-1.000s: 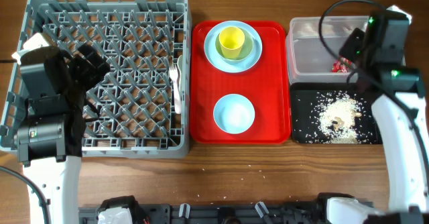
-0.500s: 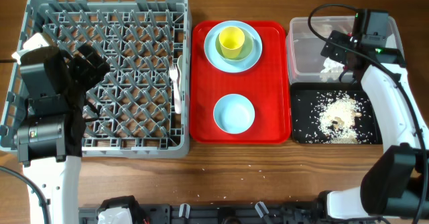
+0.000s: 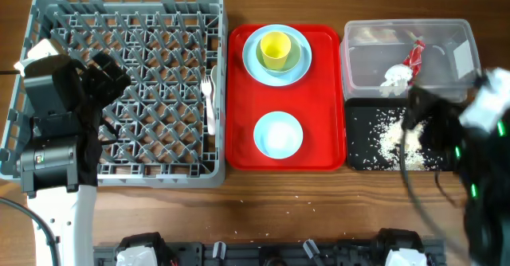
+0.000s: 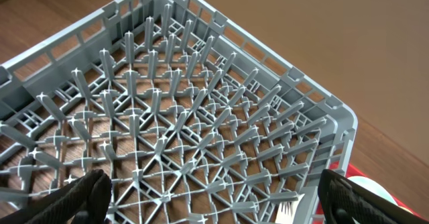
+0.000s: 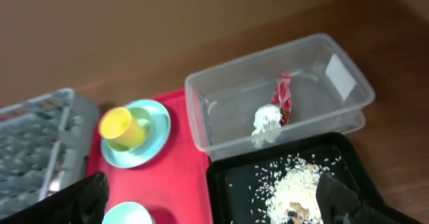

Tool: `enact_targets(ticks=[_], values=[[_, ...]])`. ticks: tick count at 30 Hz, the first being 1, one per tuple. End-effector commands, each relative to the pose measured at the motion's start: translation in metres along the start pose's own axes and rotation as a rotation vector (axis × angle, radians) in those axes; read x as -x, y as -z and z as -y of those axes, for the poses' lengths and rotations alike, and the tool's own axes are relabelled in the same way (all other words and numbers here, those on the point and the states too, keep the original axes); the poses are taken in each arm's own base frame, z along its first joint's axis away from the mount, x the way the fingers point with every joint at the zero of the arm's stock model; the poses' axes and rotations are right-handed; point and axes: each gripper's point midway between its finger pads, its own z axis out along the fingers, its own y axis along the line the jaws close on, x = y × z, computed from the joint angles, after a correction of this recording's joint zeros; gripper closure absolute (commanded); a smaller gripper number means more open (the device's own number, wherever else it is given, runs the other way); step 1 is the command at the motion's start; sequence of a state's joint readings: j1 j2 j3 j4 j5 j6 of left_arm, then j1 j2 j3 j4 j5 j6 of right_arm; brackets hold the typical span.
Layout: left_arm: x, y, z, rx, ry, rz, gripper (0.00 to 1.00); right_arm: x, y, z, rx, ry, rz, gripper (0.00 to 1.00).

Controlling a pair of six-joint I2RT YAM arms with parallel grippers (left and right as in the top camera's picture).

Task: Sort waste into correct bins and load items into the dishwasher rack

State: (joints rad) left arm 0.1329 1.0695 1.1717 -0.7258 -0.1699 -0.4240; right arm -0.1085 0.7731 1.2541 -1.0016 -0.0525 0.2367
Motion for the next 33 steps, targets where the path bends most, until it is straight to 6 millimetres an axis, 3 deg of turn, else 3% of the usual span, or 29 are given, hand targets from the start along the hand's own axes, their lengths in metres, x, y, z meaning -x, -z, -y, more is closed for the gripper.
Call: enact_targets(ticks=[1, 4, 8, 13, 33], values=[[0.003, 0.001, -0.001, 0.006, 0.006, 0.011, 0.0, -0.011, 0.033, -0.002, 0.023, 0.002, 0.032, 0.0], [0.003, 0.001, -0.001, 0.006, 0.006, 0.011, 0.0, -0.039, 0.05, -0.002, 0.042, -0.04, -0.036, 0.07], [0.003, 0.001, -0.001, 0.006, 0.006, 0.011, 0.0, -0.044, 0.072, -0.006, 0.078, -0.024, 0.018, 0.0], [0.003, 0.001, -0.001, 0.006, 0.006, 0.011, 0.0, -0.052, 0.071, -0.005, 0.076, -0.108, -0.018, 0.0], [0.003, 0.001, -0.001, 0.006, 0.006, 0.011, 0.0, -0.052, 0.071, -0.005, 0.076, -0.111, -0.018, 0.0]])
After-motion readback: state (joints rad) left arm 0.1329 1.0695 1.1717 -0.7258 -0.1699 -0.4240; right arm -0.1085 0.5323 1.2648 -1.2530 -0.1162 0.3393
